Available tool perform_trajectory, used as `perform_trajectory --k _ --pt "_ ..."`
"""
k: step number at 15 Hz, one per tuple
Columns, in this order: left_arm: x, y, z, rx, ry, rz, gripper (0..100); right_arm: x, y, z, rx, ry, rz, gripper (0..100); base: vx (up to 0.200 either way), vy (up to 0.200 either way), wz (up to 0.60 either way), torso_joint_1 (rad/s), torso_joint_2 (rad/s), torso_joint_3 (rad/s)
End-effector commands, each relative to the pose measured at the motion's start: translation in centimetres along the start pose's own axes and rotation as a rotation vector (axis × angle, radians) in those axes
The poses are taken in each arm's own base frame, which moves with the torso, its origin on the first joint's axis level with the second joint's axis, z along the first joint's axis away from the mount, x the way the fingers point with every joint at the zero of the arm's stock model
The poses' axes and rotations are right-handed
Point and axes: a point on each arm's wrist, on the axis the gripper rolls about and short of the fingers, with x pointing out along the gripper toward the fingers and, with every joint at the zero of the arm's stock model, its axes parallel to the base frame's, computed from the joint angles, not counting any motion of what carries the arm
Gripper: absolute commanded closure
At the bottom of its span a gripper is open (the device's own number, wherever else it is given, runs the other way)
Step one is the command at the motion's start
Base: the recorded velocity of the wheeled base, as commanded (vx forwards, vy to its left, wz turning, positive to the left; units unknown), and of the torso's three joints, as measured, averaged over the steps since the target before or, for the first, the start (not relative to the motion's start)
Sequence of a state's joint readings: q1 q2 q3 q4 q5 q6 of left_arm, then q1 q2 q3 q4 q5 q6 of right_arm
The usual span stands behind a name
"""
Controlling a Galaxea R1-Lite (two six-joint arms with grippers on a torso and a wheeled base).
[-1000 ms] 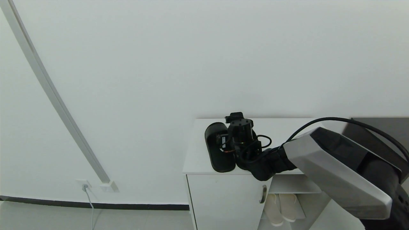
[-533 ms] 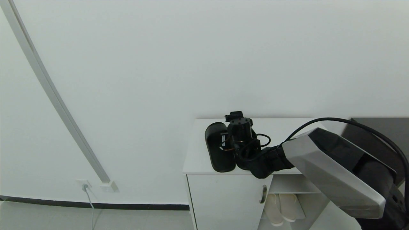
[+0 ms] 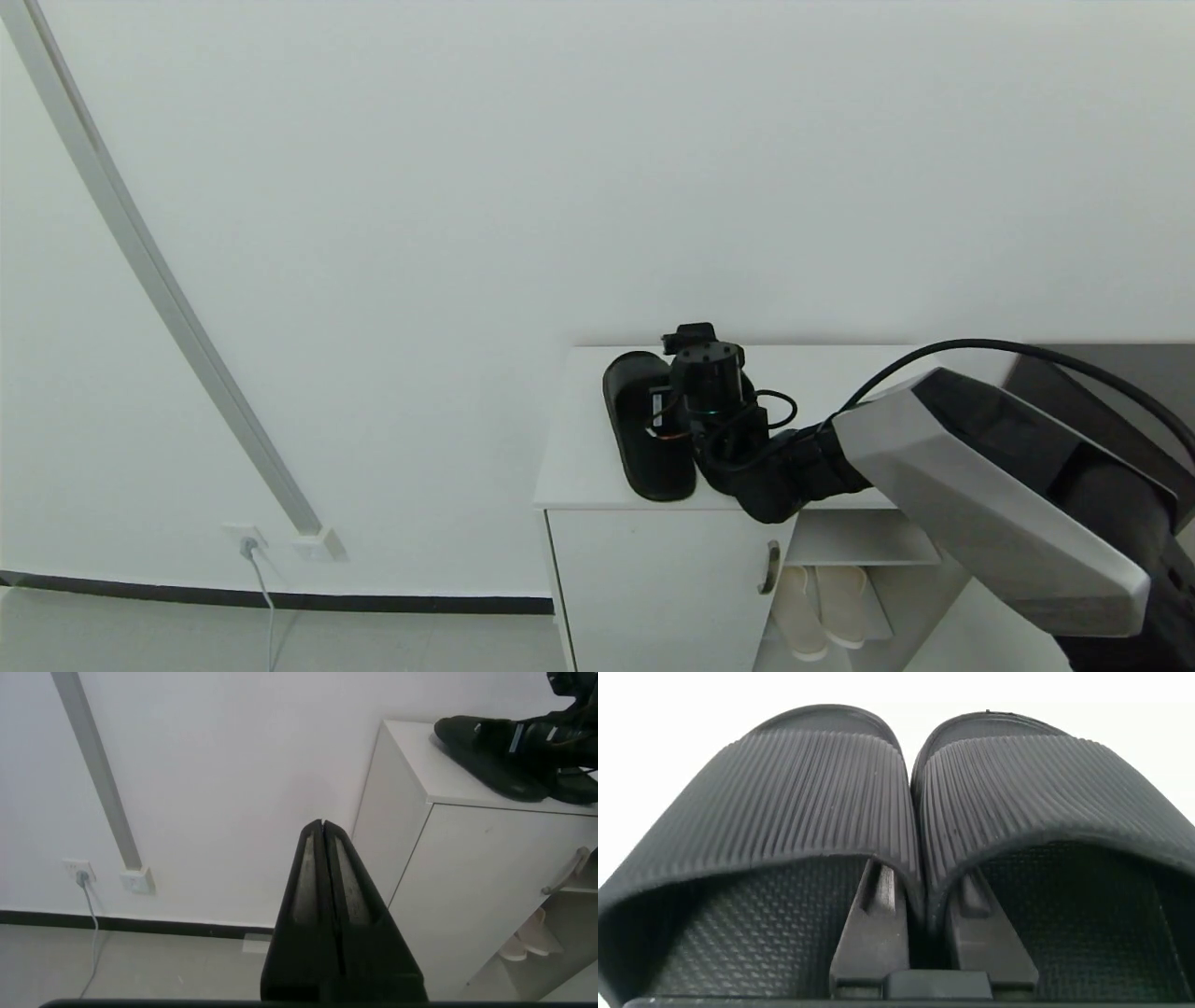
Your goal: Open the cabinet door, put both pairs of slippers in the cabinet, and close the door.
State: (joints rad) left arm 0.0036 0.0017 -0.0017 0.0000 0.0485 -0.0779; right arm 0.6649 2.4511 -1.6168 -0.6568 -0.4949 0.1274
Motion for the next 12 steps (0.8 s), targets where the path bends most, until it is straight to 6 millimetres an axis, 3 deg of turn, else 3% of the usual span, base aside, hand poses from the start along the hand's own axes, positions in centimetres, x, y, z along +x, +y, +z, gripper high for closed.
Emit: perform_trajectory --k 1,7,9,12 --pt "0.0 0.0 0.0 0.000 0.000 0.000 100 -2.6 -1.0 3.0 0.019 -0.038 0.033 100 0.000 0.000 0.00 0.000 0.00 0.000" --pt "0.0 0.0 0.0 -0.028 -0.002 0.001 100 -9.3 -7.0 4.5 -0.032 0.033 0.319 100 0.000 0.000 0.00 0.000 0.00 0.000" --pt "0.0 0.0 0.0 -0.027 -0.002 0.000 100 -11.4 -7.9 4.7 -0.063 0.024 0.426 100 0.000 0.000 0.00 0.000 0.00 0.000" --pt "0.0 0.0 0.0 -0.027 -0.002 0.000 100 -11.7 -7.8 4.5 -0.068 0.026 0.440 100 0.000 0.000 0.00 0.000 0.00 0.000"
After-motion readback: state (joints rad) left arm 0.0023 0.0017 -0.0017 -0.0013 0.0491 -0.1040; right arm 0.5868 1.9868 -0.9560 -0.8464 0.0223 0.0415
